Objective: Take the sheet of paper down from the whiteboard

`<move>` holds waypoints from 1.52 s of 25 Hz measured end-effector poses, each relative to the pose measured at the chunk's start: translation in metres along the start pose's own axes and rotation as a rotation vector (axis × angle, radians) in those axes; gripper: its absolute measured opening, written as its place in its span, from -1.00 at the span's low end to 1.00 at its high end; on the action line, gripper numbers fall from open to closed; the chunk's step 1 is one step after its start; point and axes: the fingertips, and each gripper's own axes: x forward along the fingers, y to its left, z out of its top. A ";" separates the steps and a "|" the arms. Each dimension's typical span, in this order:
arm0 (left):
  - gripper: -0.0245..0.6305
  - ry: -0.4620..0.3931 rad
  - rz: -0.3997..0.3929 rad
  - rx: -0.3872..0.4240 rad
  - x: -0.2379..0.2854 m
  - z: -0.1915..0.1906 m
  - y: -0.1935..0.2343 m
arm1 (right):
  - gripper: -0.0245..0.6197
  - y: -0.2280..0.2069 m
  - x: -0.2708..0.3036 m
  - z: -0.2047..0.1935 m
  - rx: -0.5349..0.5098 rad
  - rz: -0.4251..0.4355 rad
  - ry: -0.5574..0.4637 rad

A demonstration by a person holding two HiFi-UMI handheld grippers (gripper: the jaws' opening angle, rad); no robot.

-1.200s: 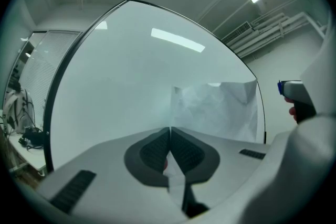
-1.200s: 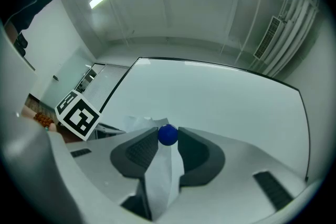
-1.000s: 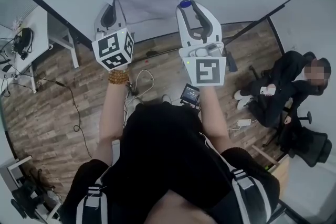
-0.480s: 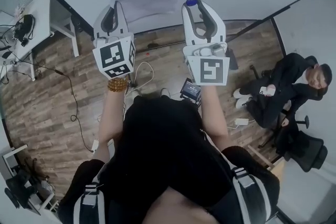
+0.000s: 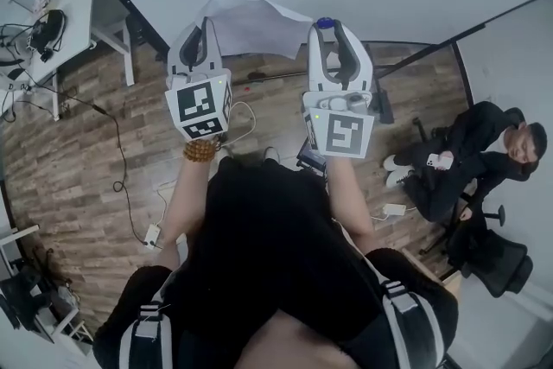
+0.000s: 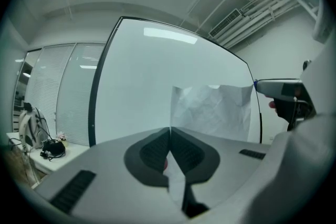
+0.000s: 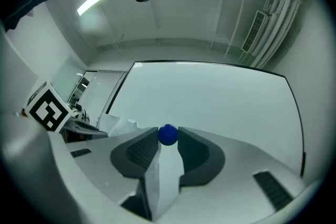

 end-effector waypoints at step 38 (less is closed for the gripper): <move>-0.90 0.032 0.045 0.004 -0.006 -0.014 0.025 | -0.57 0.014 0.008 -0.016 0.028 0.036 0.031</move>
